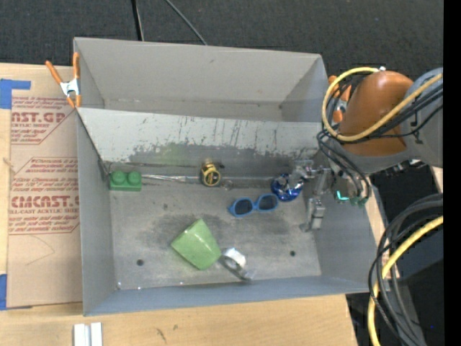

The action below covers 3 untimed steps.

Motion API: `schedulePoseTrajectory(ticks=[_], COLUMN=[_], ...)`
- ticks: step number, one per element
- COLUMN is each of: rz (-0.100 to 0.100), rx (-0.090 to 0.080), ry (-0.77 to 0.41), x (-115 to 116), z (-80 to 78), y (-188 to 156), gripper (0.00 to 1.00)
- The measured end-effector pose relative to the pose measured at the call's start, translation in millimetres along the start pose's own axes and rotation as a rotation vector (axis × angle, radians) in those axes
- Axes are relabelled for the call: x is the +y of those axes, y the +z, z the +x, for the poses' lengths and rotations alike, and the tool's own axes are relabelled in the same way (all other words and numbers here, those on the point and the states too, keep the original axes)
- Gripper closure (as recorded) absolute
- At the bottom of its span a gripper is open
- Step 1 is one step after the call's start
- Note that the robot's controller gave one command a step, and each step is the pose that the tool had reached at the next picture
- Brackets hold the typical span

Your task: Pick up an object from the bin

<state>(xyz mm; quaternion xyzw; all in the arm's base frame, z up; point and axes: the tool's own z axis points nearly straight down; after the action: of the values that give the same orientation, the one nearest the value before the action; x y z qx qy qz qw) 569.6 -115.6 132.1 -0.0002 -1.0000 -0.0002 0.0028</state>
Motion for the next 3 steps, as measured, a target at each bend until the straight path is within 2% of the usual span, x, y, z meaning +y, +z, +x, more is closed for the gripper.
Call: schedulePoseTrajectory(ticks=[1,2,3], rz=[-0.005,-0.001,-0.001], rx=[-0.003,-0.01,-0.008], ry=[-0.024,0.023,0.132], x=[82,87,86], z=[-23.5,-17.3,-17.8], y=[66,30,28], gripper=[0.0,0.0,0.0])
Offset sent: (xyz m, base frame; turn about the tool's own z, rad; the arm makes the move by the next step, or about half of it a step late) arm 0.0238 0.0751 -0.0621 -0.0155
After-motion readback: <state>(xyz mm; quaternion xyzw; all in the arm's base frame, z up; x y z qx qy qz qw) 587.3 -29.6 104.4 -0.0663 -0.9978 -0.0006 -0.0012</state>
